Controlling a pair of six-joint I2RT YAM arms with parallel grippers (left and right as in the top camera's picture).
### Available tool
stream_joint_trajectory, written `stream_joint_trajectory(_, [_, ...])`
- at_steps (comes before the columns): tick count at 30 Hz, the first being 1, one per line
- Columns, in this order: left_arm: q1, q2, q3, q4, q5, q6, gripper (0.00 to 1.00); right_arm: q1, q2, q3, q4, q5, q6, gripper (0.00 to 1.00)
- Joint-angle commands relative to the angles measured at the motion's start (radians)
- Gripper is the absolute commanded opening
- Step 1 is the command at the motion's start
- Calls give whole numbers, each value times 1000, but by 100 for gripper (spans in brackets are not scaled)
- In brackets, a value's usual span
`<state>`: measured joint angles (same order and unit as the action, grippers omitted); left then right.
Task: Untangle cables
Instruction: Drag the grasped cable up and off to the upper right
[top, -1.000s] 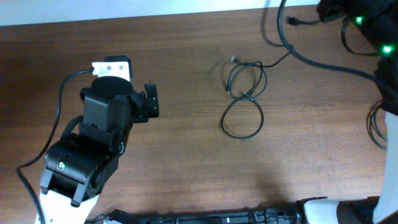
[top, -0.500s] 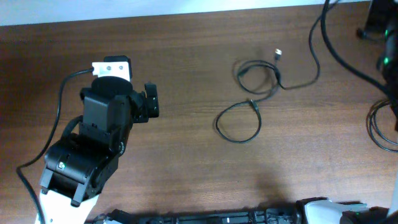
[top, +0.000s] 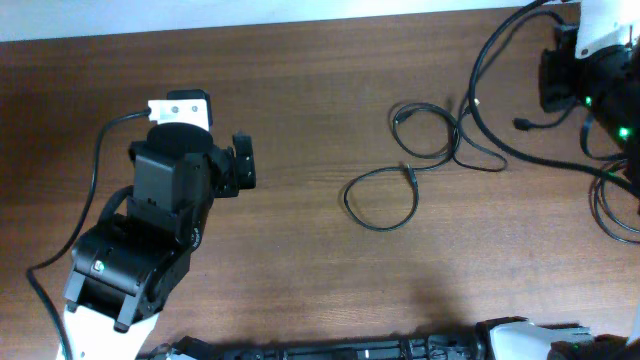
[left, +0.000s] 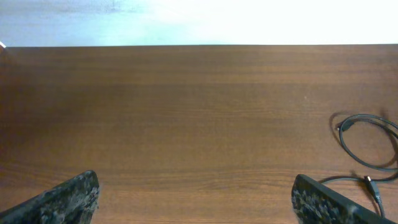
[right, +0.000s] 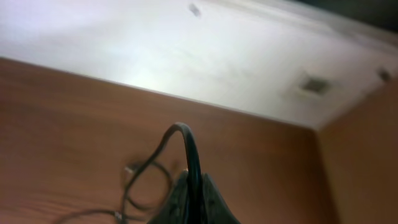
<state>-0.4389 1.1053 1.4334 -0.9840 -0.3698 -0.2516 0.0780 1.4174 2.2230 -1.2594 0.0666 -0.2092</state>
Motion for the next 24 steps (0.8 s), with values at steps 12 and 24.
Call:
stream_joint_trajectory(12, [5,1,6,1,8,-10,99,0,-101,6,828,-428,299,4])
stream_joint_trajectory(24, [5,1,6,1,8,-10,99,0,-74,6,912,-508,409,4])
